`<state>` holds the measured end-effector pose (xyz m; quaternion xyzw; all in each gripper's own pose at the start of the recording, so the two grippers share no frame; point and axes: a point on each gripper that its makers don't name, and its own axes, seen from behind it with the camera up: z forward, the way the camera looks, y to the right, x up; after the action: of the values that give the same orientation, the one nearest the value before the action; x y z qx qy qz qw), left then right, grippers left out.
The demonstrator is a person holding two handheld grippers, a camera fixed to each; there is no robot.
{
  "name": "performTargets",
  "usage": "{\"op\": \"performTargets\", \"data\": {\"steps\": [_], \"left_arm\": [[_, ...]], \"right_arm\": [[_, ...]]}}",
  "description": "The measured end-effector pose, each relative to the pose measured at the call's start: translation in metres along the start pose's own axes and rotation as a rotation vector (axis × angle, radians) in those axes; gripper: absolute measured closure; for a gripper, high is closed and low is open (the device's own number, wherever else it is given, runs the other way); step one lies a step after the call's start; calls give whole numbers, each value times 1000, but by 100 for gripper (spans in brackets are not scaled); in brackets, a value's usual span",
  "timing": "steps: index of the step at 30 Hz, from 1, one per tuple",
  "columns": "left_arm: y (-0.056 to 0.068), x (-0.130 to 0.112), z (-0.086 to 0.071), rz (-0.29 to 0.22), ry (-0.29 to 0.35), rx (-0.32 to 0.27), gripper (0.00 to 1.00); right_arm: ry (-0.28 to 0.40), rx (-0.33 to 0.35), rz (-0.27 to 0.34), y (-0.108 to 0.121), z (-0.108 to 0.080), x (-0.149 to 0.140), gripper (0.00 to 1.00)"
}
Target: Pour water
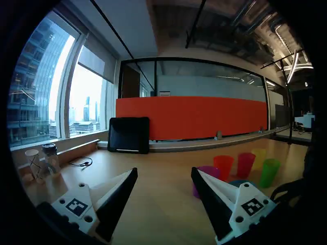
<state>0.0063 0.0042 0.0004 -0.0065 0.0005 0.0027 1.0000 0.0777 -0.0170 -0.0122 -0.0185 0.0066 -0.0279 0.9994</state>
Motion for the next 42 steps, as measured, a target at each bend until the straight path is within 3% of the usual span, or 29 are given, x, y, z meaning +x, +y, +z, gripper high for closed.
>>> {"op": "performTargets", "data": {"steps": [42], "left_arm": [[1,-5,0,-7,0,-6,3]], "right_arm": [[7,-3,-10,3,0,3,0]]}}
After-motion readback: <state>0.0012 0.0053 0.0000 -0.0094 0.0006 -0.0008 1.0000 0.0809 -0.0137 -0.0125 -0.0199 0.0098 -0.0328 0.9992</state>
